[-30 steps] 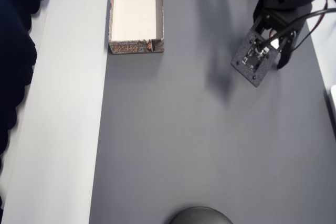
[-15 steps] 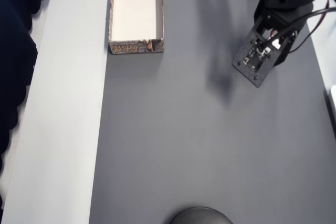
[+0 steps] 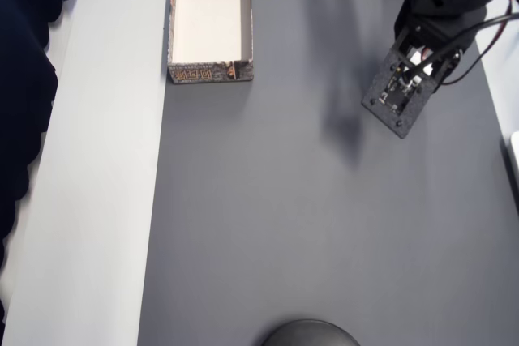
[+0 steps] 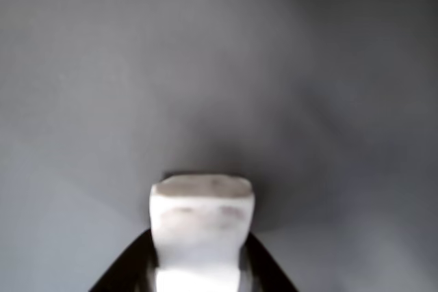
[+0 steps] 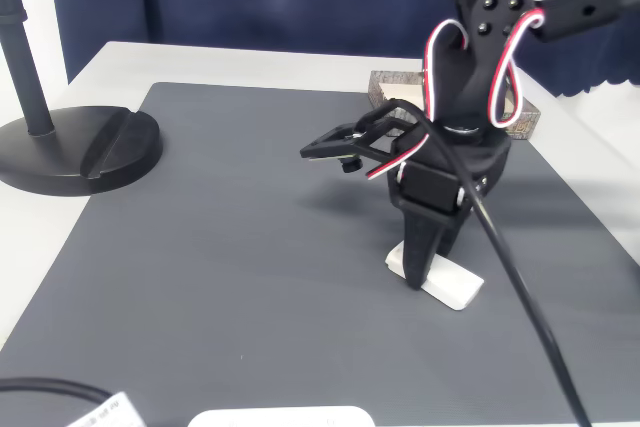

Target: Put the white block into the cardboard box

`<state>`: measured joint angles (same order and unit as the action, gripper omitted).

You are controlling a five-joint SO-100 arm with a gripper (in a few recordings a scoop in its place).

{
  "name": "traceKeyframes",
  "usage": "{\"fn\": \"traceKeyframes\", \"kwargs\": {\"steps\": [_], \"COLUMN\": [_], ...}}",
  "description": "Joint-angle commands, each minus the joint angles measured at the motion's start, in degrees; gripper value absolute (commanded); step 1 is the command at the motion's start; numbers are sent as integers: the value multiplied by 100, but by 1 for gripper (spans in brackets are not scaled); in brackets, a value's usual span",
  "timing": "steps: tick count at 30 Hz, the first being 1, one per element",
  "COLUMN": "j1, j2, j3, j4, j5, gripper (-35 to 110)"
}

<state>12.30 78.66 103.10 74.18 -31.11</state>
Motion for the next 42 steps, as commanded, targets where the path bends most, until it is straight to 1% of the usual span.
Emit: {"fn": "traceKeyframes", "kwargs": {"steps": [1, 5, 8, 13, 20, 22, 26, 30, 35, 42], "j1": [-18, -26, 9, 229, 501, 633, 1055, 1749, 2637, 3753], "j2": [0, 9, 141, 800, 1854, 2021, 2188, 2268, 2127, 1081], "j3": [-26, -97, -246, -290, -105, -97, -272, -571, -923, -2364], "j4": [176, 211, 475, 1072, 1468, 1494, 1538, 1995, 1969, 2074], "j5": [-70, -26, -18, 202, 149, 264, 773, 1257, 1872, 2865], "gripper": [-2, -2, -2, -2, -2, -2, -2, -2, -2, -2]}}
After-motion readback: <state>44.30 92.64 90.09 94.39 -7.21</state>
